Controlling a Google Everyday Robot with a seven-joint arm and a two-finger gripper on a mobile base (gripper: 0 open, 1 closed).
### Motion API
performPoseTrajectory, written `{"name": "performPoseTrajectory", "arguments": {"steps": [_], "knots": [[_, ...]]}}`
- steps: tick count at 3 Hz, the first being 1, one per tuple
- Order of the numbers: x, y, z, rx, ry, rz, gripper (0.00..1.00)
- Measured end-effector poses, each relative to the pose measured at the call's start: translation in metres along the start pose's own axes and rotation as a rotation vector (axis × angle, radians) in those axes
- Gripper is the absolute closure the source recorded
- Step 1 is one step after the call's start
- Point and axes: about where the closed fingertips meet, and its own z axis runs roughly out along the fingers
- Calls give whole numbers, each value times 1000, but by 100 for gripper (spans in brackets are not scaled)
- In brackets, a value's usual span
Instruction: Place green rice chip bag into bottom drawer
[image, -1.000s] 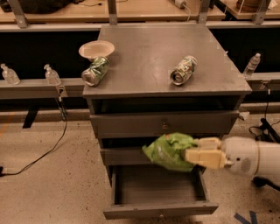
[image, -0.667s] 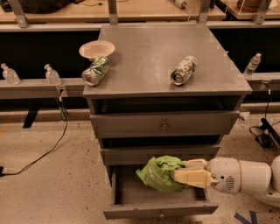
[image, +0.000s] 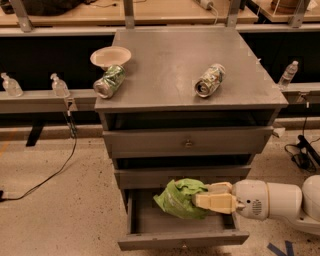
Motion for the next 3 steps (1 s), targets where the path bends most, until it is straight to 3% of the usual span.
{"name": "performPoseTrajectory", "arguments": {"steps": [1,2,3], "knots": [[47,-45,27,18,47,7,100],[113,-110,52,86,71,8,100],[113,-110,53,86,71,8,100]]}}
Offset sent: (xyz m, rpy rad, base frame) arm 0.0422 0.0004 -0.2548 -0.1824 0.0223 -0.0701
